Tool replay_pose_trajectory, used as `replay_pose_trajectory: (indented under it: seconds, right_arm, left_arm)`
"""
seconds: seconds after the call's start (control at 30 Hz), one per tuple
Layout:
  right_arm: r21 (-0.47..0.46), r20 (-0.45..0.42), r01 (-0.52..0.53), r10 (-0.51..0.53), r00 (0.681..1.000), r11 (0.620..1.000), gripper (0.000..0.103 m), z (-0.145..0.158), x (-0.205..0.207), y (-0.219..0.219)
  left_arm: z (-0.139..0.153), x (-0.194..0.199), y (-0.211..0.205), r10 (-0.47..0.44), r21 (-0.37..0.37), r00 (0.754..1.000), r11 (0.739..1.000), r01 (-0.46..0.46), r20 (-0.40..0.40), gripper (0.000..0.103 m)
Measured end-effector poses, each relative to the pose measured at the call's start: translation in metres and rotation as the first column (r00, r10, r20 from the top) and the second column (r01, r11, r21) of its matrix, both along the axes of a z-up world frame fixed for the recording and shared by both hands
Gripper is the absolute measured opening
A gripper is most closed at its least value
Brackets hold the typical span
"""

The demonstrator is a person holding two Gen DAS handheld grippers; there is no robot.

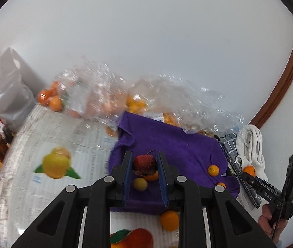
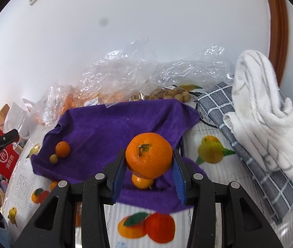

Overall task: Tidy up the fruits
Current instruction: 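Carry the orange and the red fruit over the purple towel with both tools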

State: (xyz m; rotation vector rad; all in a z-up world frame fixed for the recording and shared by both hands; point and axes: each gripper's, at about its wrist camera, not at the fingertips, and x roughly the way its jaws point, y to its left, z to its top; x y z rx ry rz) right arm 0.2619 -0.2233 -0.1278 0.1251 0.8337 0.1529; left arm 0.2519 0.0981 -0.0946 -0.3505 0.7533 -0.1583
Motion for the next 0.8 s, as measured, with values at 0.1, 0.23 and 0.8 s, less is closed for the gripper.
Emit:
replay_pose_trajectory:
  seconds: [0.1,0.23,0.8]
  right_arm:
    - [-0.024,-0.03,-0.008,0.007,1.0,1.0,0.042,-0.014,0.017,0.005]
    - [-0.033,-0.072,-0.02,0.017,0.997,0.999,0.042,-0.032,0.028,0.008]
    - [-0.036,-0.131,-0.029,0.024,0.991,0.999,0.043,-0.063,0.04,0.014]
  left_arm:
    - [-0.013,0.011,-0.017,-0.024,-0.004,0.999,1.0,0.024,-0.039,0.023]
    - [-0.035,0.025,-0.041,-0.058,0.031,0.994,0.998,0.061,-0.088,0.023]
    - [-0.073,0.028,-0.064,-0.104,0.057,0.979,0.992,0.115,-0.175,0.023]
